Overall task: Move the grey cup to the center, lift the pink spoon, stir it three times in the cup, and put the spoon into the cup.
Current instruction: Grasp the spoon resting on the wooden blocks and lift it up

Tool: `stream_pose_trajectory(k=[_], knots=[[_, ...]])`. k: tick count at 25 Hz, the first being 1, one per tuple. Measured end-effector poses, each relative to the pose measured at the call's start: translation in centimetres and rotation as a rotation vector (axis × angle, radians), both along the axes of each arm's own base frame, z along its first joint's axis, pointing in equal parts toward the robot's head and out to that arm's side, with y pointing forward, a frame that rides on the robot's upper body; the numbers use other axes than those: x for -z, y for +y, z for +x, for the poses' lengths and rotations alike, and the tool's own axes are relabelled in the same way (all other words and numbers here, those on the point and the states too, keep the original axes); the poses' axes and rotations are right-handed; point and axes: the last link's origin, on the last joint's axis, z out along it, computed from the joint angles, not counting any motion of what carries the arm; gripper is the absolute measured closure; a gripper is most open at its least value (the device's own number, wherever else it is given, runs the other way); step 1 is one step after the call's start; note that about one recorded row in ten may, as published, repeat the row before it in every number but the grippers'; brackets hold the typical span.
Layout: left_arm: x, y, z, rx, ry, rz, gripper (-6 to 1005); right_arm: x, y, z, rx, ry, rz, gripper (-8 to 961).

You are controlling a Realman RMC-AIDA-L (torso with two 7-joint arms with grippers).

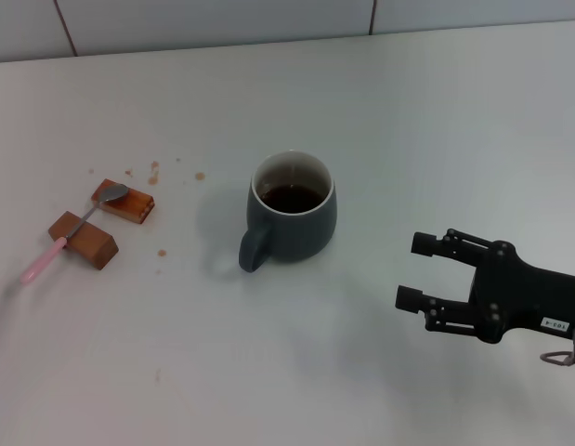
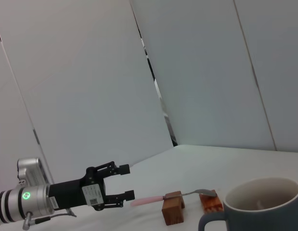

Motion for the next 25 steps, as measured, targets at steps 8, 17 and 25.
stream_pose_trajectory(k=[8, 17, 25], knots=[[0.4, 0.1, 0.0, -0.007, 0.003, -0.023, 225, 0.1, -0.1, 0.0, -0.001, -0.002, -0.009, 120], [1.4, 0.1, 0.2, -0.012, -0.013, -0.060, 228, 0.2, 0.2, -0.1, -0.002, -0.011, -0.024, 120], [1.9, 0.4, 0.5, -0.005, -0.031, -0.080, 231, 0.3, 0.2, -0.2, -0.001, -0.011, -0.026, 120]])
